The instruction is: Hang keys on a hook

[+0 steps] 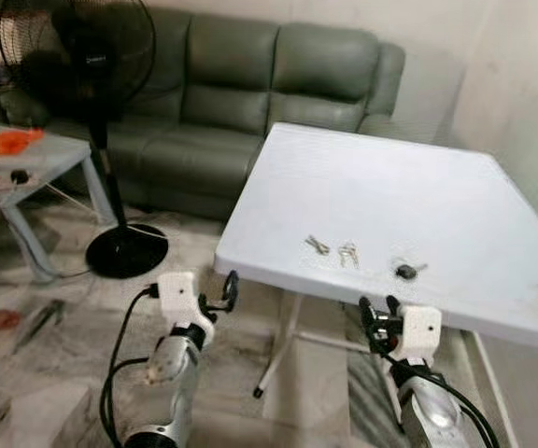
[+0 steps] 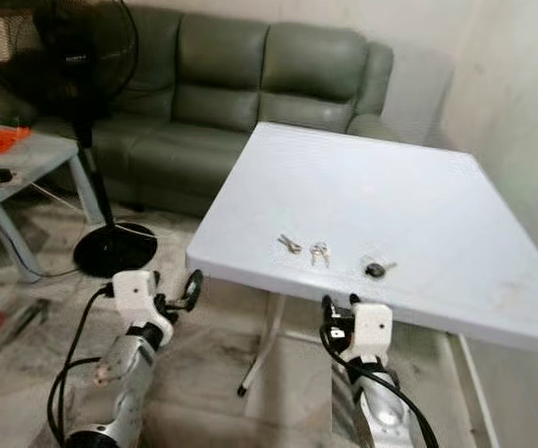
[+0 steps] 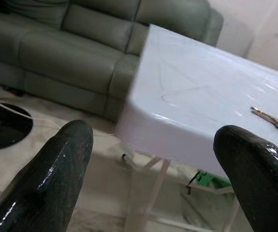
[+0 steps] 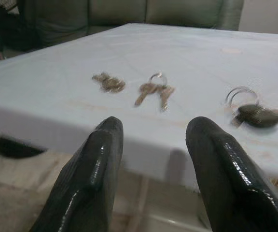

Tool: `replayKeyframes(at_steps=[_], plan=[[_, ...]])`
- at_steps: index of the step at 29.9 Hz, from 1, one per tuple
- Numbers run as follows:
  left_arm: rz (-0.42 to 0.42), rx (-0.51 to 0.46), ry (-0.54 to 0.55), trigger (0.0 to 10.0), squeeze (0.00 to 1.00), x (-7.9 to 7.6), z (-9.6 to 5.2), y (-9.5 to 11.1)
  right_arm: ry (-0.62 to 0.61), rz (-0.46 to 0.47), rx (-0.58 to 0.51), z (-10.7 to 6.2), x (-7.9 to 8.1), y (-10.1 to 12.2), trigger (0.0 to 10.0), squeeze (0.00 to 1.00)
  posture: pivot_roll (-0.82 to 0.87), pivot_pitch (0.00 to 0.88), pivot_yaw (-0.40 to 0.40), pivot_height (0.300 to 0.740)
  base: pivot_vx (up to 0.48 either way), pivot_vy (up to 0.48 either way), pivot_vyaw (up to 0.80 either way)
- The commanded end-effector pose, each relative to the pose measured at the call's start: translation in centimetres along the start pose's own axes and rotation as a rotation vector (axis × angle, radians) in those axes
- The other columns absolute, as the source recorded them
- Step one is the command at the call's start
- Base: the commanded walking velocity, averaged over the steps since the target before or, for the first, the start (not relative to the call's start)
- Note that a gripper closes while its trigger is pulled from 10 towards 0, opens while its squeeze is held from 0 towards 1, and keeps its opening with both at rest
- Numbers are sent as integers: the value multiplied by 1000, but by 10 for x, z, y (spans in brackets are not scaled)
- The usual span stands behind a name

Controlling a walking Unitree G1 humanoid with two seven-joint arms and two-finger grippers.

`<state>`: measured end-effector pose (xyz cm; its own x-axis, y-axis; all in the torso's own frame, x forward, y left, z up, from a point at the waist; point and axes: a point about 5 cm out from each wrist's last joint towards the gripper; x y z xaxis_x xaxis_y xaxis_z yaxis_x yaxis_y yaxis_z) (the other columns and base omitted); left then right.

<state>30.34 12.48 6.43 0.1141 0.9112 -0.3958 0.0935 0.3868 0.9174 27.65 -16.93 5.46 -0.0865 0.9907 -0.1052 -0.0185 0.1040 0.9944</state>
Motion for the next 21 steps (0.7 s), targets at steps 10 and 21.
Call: replayKeyframes(at_steps=[10, 21], plan=[[-8, -1, -38, 10000, 0, -13, 4, 1, -27, -13, 9, -1, -10, 0, 10000, 0, 33, 2, -81, 740, 317, 0, 0], [29, -7, -84, 10000, 0, -20, 4, 3, -25, -20, 1, 0, -10, 1, 10000, 0, 35, 2, -79, 740, 58, 0, 0]])
Point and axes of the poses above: a point about 5 cm out from each wrist's last joint towards the gripper, its own z axis pointing out of the wrist towards the gripper, its own y axis along the axis of the wrist's last joint, x = y × z, and after that the axes turned 9 degrees about -z, right-handed
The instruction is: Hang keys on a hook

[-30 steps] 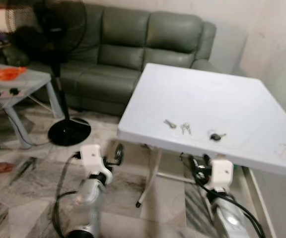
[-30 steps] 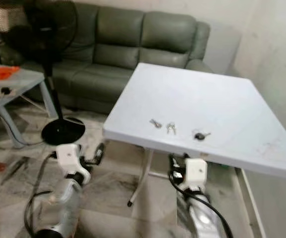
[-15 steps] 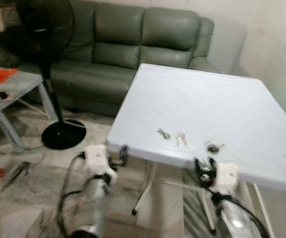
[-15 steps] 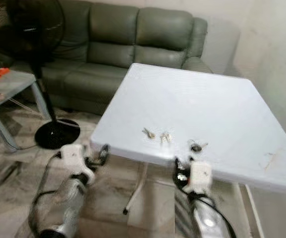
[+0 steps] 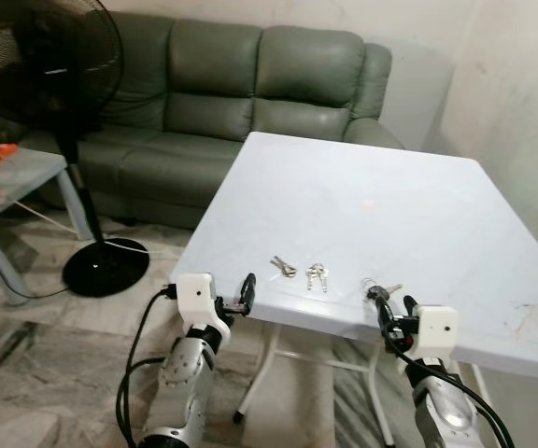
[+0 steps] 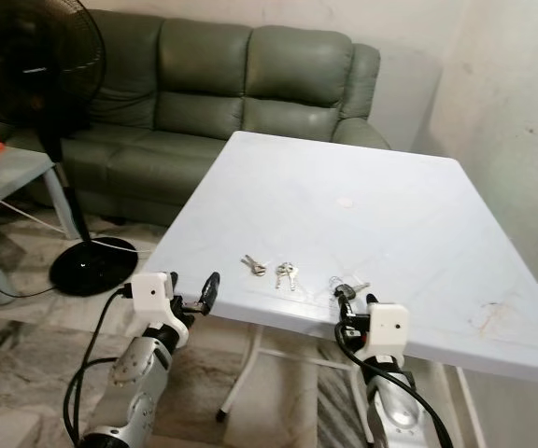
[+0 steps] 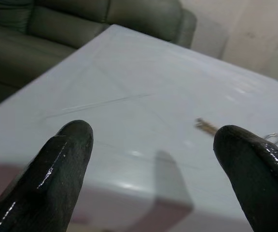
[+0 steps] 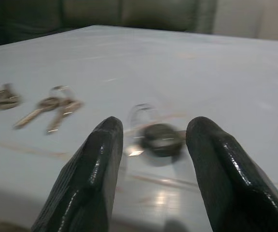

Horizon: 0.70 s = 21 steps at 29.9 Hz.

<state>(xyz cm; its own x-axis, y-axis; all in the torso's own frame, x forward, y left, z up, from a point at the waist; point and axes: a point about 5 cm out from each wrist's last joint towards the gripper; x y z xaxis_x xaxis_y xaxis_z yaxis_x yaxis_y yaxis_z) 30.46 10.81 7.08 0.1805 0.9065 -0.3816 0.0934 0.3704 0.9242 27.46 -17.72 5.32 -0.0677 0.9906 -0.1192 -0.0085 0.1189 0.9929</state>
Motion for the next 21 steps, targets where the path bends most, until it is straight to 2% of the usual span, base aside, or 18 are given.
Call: replayKeyframes(at_steps=[1, 10, 15, 21], plan=[[49, -7, -47, 10000, 0, -6, 0, 4, -7, 7, -7, 3, -2, 3, 10000, 0, 35, 0, -79, 740, 0, 0, 0], [69, 9, -171, 10000, 0, -26, -1, 3, 24, -61, -25, 15, -8, 13, 10000, 0, 36, 0, -81, 740, 0, 0, 0], [85, 35, -251, 10000, 0, -39, -4, -1, 118, -125, -55, 34, -13, 30, 10000, 0, 36, 0, -78, 740, 0, 0, 0], [90, 40, -274, 10000, 0, -44, -6, 0, 195, -173, -47, 47, -20, 38, 10000, 0, 41, 16, -81, 740, 0, 0, 0]])
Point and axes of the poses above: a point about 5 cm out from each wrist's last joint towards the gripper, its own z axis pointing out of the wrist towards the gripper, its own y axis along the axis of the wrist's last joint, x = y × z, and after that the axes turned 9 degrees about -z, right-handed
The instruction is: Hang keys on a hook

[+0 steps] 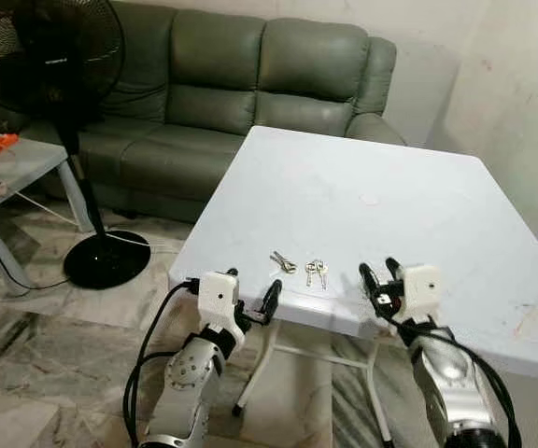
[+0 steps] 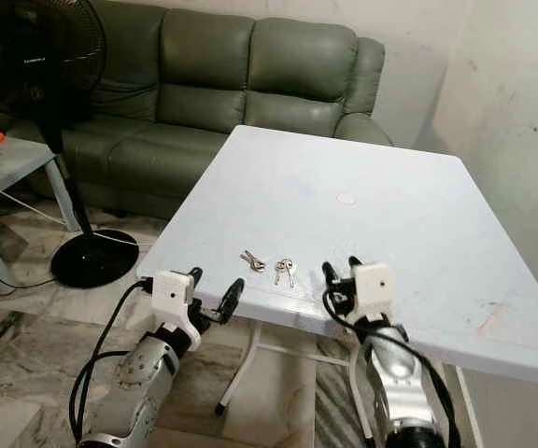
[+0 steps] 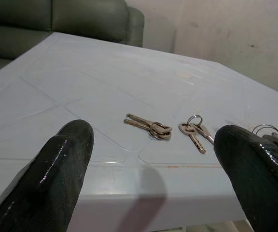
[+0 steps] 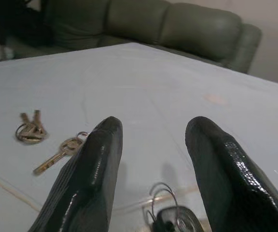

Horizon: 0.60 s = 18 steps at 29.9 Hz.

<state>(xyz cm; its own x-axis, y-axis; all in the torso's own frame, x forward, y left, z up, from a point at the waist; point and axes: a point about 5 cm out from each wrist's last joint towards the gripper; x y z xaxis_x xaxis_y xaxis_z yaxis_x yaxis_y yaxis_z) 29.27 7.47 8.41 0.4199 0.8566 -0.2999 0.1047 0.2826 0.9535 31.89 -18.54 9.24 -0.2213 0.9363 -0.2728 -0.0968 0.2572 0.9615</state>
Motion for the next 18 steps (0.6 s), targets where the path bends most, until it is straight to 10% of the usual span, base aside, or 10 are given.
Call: replayKeyframes(at_steps=[1, 18], plan=[[7, 1, -39, 10000, 0, -8, 0, 3, 67, -13, 29, 6, -7, 0, 10000, 0, 43, 21, -83, 740, 0, 0, 0], [-33, 21, -16, 10000, 0, -14, -16, 1, 146, -56, 166, 5, -49, -8, 10000, 0, 43, 113, -89, 740, 0, 0, 0]])
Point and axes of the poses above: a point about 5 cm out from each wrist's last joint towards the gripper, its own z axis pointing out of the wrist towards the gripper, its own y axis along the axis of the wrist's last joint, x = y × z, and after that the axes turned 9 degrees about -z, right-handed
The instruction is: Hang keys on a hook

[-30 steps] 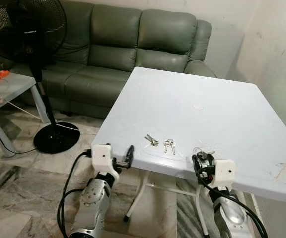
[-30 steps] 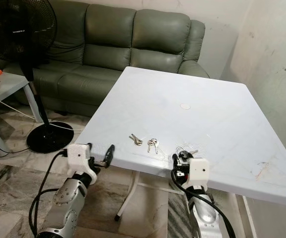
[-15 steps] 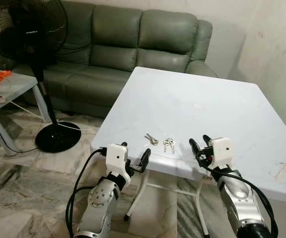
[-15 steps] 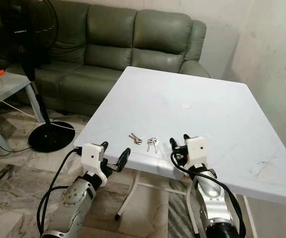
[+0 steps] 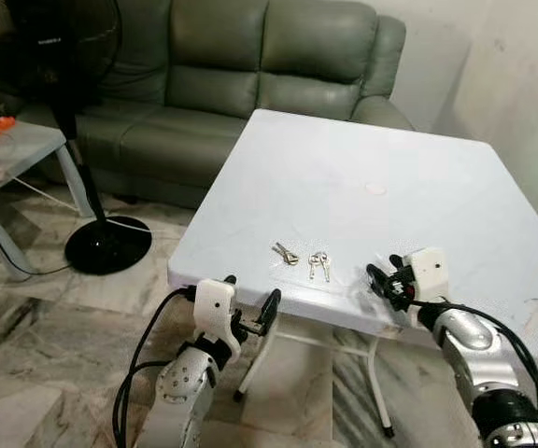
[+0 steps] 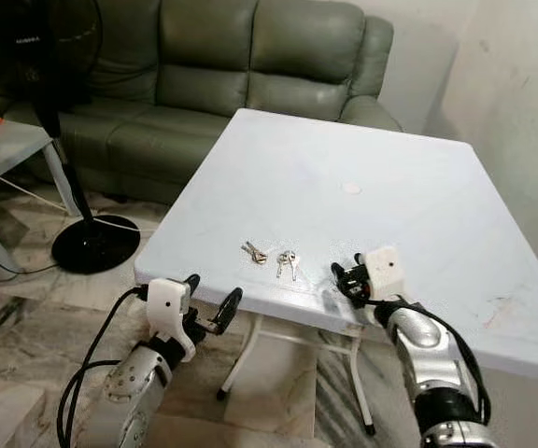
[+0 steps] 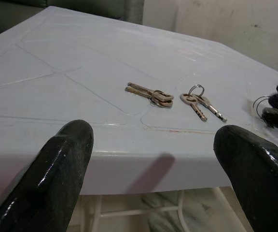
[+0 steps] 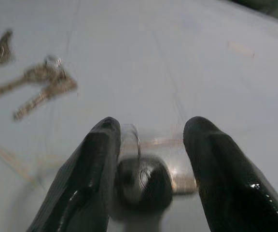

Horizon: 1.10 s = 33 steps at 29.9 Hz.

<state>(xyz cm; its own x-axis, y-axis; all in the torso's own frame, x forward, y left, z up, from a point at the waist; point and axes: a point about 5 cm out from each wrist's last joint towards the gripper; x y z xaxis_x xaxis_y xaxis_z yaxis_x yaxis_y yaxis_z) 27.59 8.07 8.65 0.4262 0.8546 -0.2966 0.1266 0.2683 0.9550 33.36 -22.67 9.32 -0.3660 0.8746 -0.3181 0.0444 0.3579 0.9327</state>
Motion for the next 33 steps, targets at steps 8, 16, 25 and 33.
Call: replayKeyframes(at_steps=[8, 16, 25, 33], plan=[[-43, 2, 1, 10000, 0, -13, 0, -1, 78, 15, -15, -10, -15, 1, 10000, 0, 27, 130, -91, 740, 0, 0, 0], [-47, 1, 4, 10000, 0, -14, 1, 0, 137, 47, -30, -10, -7, 1, 10000, 0, 26, 133, -90, 740, 0, 0, 0], [-48, 6, 10, 10000, 0, -13, 1, 0, 135, 95, -79, -2, 5, 8, 10000, 0, 31, 131, -89, 740, 0, 0, 0], [-53, 6, 11, 10000, 0, -14, 1, 0, 110, 89, -85, 2, 8, 12, 10000, 0, 33, 130, -89, 740, 0, 0, 0]])
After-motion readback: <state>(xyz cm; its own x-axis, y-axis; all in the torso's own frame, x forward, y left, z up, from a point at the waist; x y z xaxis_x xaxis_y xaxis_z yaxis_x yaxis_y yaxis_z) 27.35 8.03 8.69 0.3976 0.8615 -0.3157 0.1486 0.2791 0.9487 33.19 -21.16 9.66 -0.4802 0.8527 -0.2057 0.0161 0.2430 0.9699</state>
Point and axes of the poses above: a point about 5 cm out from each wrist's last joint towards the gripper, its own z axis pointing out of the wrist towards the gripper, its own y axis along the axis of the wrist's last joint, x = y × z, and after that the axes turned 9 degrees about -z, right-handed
